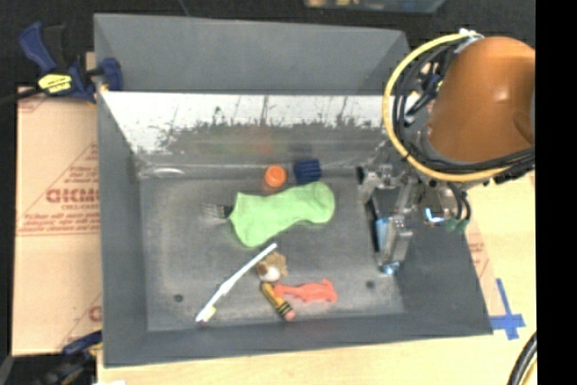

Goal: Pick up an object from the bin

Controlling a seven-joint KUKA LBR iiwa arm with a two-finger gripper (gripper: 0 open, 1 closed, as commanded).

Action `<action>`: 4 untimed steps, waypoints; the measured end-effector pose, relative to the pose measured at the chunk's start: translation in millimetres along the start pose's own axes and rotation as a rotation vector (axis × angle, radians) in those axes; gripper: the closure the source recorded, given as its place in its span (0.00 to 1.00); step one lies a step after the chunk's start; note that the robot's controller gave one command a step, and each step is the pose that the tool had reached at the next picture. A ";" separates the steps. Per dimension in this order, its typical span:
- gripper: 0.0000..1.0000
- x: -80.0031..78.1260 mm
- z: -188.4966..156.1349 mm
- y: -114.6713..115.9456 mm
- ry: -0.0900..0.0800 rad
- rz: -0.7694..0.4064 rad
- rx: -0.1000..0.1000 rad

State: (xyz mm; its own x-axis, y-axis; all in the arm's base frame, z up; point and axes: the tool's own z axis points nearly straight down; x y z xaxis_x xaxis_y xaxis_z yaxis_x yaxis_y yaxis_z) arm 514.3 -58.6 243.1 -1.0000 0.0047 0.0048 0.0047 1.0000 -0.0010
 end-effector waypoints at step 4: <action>0.00 -73.1 138.0 104.0 -0.010 -0.268 0.003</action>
Offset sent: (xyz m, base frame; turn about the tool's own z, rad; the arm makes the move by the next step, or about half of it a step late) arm 0.0803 0.0881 -0.1731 -0.1215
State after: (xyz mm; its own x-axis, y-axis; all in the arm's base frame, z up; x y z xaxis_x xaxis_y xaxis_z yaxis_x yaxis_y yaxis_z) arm 587.3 44.9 104.6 -0.9656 -0.2599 -0.0043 -0.2598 0.9656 -0.0037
